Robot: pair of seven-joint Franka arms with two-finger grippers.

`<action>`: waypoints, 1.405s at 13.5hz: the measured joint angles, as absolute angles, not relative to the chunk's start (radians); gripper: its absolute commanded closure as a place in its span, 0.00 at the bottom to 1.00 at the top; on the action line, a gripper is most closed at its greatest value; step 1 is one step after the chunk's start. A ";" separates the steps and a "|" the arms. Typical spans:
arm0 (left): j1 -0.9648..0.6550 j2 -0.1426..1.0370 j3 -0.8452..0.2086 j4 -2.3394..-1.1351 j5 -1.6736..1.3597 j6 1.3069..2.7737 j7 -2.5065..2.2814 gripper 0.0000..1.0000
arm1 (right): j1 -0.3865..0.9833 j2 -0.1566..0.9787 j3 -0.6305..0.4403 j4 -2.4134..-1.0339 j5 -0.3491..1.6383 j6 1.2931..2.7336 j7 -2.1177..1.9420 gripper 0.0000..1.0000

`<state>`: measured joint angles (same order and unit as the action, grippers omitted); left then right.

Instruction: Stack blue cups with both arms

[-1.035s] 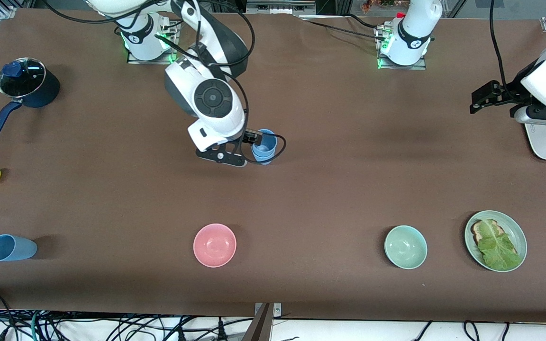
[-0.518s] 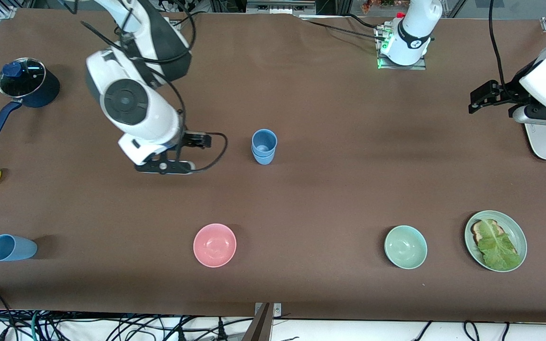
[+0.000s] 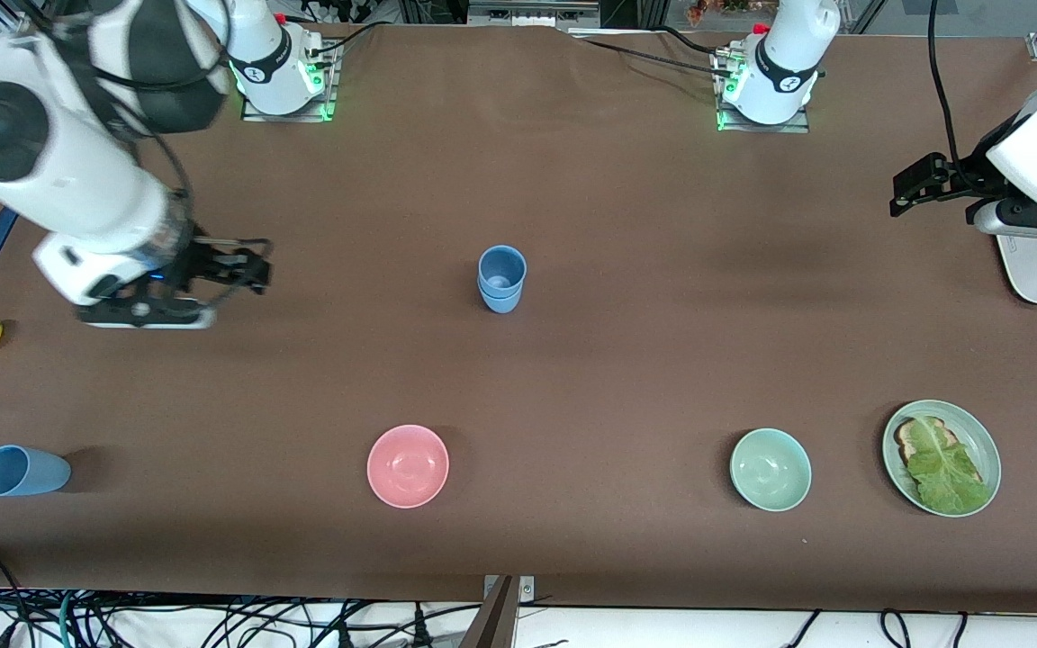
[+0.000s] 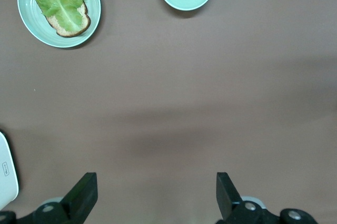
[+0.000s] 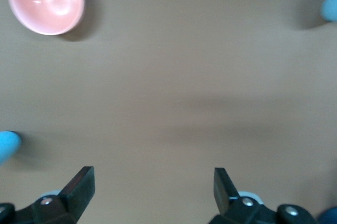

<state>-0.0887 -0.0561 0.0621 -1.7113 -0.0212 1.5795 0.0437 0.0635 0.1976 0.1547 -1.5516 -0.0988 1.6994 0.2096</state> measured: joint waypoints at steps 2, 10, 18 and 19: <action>-0.088 -0.056 0.063 -1.711 -0.021 1.593 0.044 0.01 | 0.056 0.155 0.061 -1.563 -0.092 1.689 0.101 0.00; -0.087 -0.055 0.067 -1.711 0.002 1.612 0.044 0.01 | 0.039 0.091 -0.018 -1.534 -0.049 1.500 0.061 0.00; -0.087 -0.055 0.067 -1.711 0.002 1.614 0.044 0.01 | 0.040 0.095 -0.048 -1.534 -0.004 1.492 0.061 0.00; -0.087 -0.055 0.067 -1.706 0.002 1.620 0.044 0.01 | 0.040 0.096 -0.048 -1.534 -0.004 1.492 0.061 0.00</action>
<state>-0.0866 -0.0547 0.0672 -1.7065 0.0020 1.6198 0.0437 0.0404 0.0960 -0.0476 -1.5341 -0.0041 1.4916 0.0614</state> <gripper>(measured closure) 0.004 0.000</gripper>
